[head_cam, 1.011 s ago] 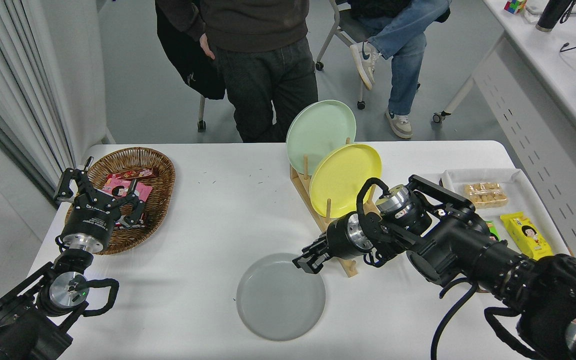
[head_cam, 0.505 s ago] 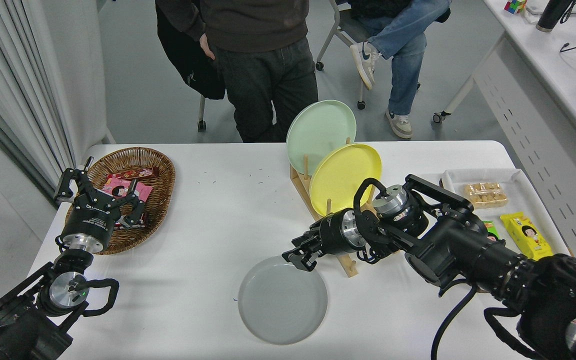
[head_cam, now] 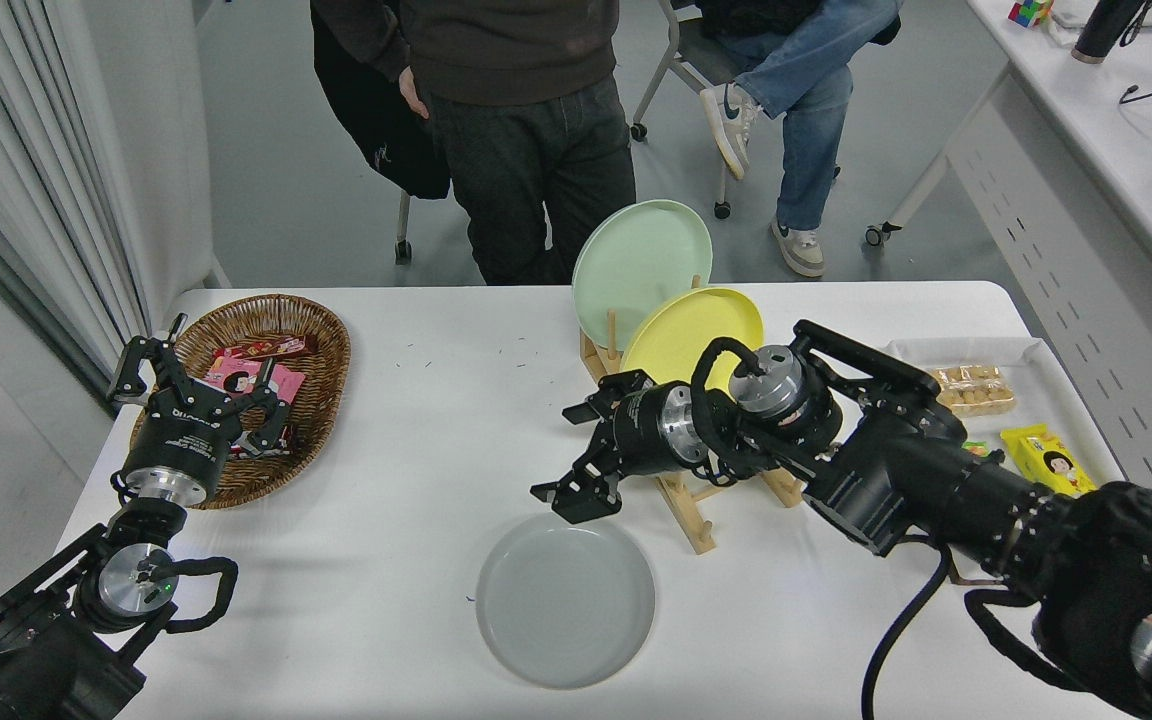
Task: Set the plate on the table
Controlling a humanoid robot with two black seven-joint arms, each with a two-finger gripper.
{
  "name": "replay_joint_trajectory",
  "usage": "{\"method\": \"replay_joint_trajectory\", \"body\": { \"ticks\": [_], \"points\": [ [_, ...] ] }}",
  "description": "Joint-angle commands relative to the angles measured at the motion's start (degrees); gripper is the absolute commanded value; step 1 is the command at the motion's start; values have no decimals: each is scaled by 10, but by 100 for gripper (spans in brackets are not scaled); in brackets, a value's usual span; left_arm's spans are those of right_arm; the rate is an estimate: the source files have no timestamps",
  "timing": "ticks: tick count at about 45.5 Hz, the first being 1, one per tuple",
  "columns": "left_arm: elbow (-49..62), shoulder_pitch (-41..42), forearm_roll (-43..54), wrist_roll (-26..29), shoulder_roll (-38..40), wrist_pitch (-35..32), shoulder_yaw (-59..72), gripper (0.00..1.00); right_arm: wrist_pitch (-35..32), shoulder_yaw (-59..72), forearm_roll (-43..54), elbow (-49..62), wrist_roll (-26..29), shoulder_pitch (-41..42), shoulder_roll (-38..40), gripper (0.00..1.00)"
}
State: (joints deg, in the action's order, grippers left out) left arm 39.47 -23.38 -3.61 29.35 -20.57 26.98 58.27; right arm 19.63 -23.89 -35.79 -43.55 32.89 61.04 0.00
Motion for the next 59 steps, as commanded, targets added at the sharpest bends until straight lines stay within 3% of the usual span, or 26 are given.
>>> {"method": "replay_joint_trajectory", "body": {
  "ticks": [1,23,31,47,59],
  "points": [
    [0,0,0,0,0,0,0,98,-29,-1,41,-10,1,55,0,99],
    [0,0,0,0,0,0,0,98,-100,-21,150,-30,0,202,0,99],
    [0,0,0,0,0,0,0,98,-182,-22,150,-28,-1,245,0,99],
    [0,0,0,0,0,0,0,98,-257,-122,157,-29,-2,261,91,99],
    [0,0,0,0,0,0,0,98,-367,-125,273,-29,-3,276,159,99]
  ]
}}
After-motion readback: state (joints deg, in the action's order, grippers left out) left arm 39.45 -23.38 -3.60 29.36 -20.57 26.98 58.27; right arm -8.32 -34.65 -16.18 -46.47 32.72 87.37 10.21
